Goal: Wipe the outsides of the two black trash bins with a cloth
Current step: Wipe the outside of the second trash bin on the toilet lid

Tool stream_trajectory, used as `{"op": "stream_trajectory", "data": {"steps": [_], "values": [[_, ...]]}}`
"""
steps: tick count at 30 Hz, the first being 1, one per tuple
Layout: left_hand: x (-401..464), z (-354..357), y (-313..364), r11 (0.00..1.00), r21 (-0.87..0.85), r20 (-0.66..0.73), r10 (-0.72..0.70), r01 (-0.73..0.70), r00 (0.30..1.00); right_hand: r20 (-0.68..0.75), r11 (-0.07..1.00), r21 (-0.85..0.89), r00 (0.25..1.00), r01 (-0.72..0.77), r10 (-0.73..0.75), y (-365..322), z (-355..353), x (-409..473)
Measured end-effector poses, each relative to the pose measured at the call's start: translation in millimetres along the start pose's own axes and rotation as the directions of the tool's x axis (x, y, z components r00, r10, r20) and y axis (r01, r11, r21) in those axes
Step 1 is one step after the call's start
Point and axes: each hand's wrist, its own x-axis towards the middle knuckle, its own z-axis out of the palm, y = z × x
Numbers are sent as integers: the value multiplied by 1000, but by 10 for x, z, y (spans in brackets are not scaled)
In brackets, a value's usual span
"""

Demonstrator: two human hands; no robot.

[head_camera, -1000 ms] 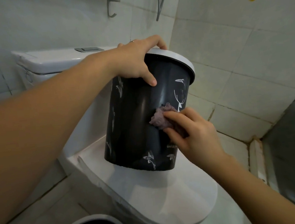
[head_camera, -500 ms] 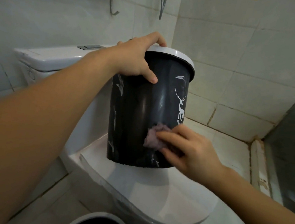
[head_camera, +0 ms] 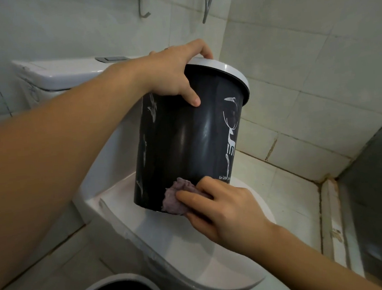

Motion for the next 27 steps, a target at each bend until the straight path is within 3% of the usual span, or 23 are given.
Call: {"op": "stream_trajectory", "data": {"steps": [12,20,27], "values": [[7,-13,-20,1000,-29,21,4,-3,1000,-65,999,-32,998,5,-7,359,-58,-291],[42,4,51,999,-28,48,20,-19,999,-26,997,-39,997,70,-71,250,-31,-123],[32,-21,-4,999,-48,45,22,-20,999,-198,985,-6,965,-175,170,495,-25,-217]]}}
